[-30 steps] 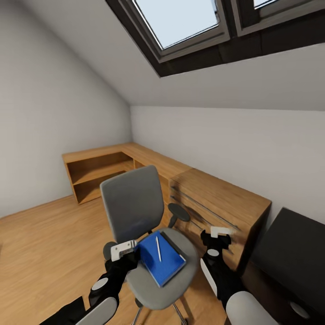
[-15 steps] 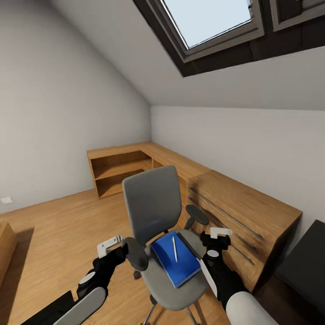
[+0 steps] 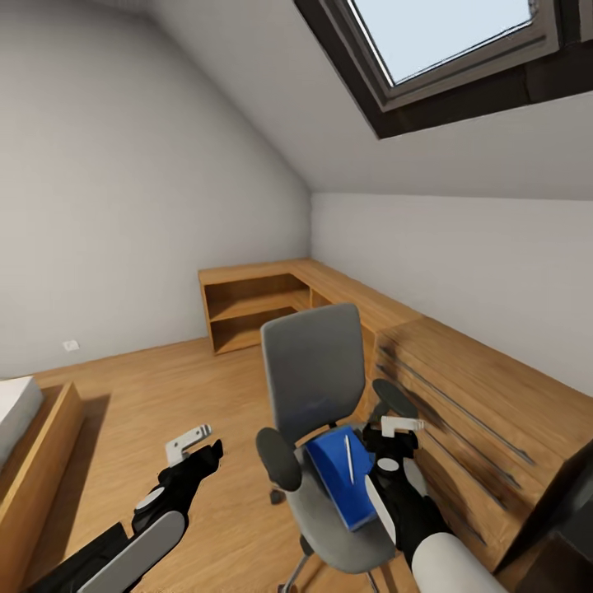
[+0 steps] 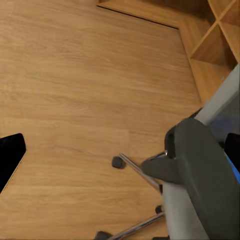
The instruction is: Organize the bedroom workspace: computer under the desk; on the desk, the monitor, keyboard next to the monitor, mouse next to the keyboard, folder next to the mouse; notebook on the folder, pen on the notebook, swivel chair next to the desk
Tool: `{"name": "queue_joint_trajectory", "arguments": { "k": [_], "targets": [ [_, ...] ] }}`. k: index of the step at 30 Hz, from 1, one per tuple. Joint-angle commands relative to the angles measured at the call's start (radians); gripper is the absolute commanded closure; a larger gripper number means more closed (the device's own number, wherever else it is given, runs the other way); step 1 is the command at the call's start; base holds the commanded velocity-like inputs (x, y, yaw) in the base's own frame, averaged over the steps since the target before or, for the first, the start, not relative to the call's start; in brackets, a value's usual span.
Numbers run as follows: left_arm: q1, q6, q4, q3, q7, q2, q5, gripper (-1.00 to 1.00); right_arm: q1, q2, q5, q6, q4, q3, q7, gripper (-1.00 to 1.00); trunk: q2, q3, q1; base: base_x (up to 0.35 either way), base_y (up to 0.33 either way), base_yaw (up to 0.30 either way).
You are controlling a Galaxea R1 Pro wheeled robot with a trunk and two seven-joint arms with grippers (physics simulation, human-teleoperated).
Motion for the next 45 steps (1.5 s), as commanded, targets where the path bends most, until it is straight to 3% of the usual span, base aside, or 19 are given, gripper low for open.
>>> {"name": "queue_joint_trajectory", "arguments": {
  "k": [1, 12, 17, 21, 25, 31, 45],
  "targets": [
    [-0.002, -0.002, -0.001, -0.003, 0.004, 0.0, 0.005, -1.0, -0.001, 0.0, 0.008, 0.004, 0.002, 0.002, -0.005, -1.0, -0.001, -0.002, 0.0, 0.0, 0.0, 0.278],
    [-0.002, -0.002, 0.0, -0.002, 0.005, 0.0, 0.004, -1.0, -0.001, 0.005, 0.007, 0.004, 0.011, 0.032, -0.005, -1.0, -0.001, -0.007, 0.0, 0.0, 0.0, 0.264],
    [-0.002, -0.003, -0.008, -0.003, 0.005, 0.0, 0.0, -1.0, -0.001, 0.004, 0.006, 0.004, 0.01, 0.033, -0.005, -1.0, -0.001, -0.008, 0.0, 0.0, 0.0, 0.065],
    [0.002, -0.005, -0.03, -0.005, 0.004, -0.022, 0.005, -1.0, -0.016, 0.0, -0.002, 0.004, 0.033, 0.01, 0.006, -1.0, -0.001, -0.008, 0.0, 0.0, 0.0, 0.0],
    [0.002, -0.003, -0.036, -0.005, 0.004, -0.025, 0.002, -1.0, -0.005, 0.006, 0.006, -0.006, 0.034, 0.013, -0.007, -1.0, -0.001, -0.008, 0.0, 0.0, 0.0, 0.0],
    [0.002, 0.001, -0.056, -0.005, 0.006, -0.036, 0.0, -1.0, 0.006, -0.015, 0.011, -0.017, 0.025, 0.018, -0.017, -1.0, -0.043, -0.027, 0.023, 0.0, 0.0, 0.0],
    [0.002, 0.002, -0.059, -0.005, 0.006, -0.037, 0.0, -1.0, 0.007, -0.02, 0.01, -0.018, 0.024, 0.018, -0.017, -1.0, -0.141, -0.071, 0.077, 0.0, 0.0, 0.0]
  ]
}}
